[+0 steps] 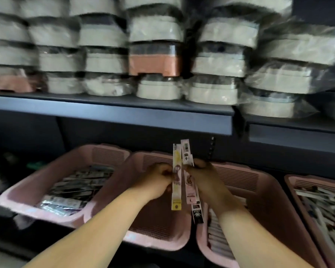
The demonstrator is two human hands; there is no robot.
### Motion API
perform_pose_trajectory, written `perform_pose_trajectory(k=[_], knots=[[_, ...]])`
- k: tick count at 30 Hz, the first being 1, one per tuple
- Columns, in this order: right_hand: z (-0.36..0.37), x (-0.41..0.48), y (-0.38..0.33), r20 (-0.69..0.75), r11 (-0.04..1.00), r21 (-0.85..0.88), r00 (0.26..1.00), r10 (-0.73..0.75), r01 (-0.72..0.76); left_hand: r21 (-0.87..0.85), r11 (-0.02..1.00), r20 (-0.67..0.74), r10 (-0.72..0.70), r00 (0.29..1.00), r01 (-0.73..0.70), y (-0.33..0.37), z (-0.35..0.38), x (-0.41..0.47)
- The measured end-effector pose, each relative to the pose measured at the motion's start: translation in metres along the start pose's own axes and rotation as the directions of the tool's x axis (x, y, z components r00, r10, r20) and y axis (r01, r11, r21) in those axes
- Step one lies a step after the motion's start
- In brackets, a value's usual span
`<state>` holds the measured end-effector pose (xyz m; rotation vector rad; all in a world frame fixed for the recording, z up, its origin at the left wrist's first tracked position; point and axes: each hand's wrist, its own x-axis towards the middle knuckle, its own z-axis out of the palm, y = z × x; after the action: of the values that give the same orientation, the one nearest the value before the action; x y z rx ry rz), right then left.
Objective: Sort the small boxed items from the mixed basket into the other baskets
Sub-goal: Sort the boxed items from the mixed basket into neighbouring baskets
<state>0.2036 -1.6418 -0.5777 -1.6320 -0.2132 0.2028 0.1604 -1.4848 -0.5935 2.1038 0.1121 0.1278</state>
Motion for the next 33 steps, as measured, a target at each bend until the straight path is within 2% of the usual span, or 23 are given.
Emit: perform_pose_trajectory(k=[4,7,10,13,15,16,18,20,21,23,27,29,33], knots=[[0.045,0.005,-0.007,0.048,0.999,-0.027,0.999,0.024,-0.022,-0.073,0.997,-0.206,-0.053,0.977,0.038,-0.020,-0.064,-0.015],[0.074,0.007,-0.009,0.096,0.997,-0.082,0.995,-0.002,0.010,-0.188,0.975,-0.319,-0.175,0.931,0.119,-0.037,-0.113,-0.027],[0.092,0.005,-0.011,0.154,0.993,-0.113,0.988,-0.011,0.029,-0.351,0.912,-0.400,-0.352,0.846,0.213,-0.062,-0.158,-0.029],[0.105,0.002,-0.014,0.230,0.992,-0.124,0.973,-0.003,0.032,-0.546,0.793,-0.404,-0.534,0.743,0.273,-0.096,-0.189,-0.028],[0.110,-0.001,-0.014,0.246,0.989,-0.146,0.969,0.007,0.030,-0.486,0.776,-0.373,-0.601,0.707,0.402,-0.119,-0.197,-0.028],[0.111,-0.002,-0.014,0.248,0.987,-0.156,0.969,0.010,0.030,-0.380,0.777,-0.344,-0.622,0.703,0.502,-0.124,-0.199,-0.031],[0.112,-0.004,-0.016,0.255,0.986,-0.165,0.967,0.008,0.035,0.014,0.775,-0.344,-0.590,0.731,0.632,-0.133,-0.204,-0.033],[0.114,-0.003,-0.016,0.252,0.984,-0.177,0.968,0.015,0.031,0.440,0.633,-0.356,-0.528,0.771,0.637,-0.130,-0.204,-0.036],[0.115,-0.002,-0.016,0.250,0.983,-0.180,0.968,0.024,0.022,0.527,0.601,-0.359,-0.483,0.798,0.601,-0.130,-0.203,-0.033],[0.118,-0.001,-0.017,0.241,0.985,-0.170,0.970,0.021,0.021,0.518,0.670,-0.317,-0.428,0.847,0.532,-0.125,-0.196,-0.028],[0.127,0.003,-0.013,0.251,0.993,-0.118,0.967,0.041,-0.011,0.259,0.919,-0.152,-0.265,0.952,0.297,-0.095,-0.165,-0.029],[0.135,0.005,-0.012,0.246,0.996,-0.088,0.969,0.027,-0.005,0.159,0.968,-0.080,-0.186,0.979,0.197,-0.077,-0.148,-0.031],[0.145,0.007,-0.012,0.226,1.000,0.005,0.974,0.011,-0.013,-0.015,0.990,-0.062,-0.139,0.988,0.138,-0.065,-0.121,-0.031]])
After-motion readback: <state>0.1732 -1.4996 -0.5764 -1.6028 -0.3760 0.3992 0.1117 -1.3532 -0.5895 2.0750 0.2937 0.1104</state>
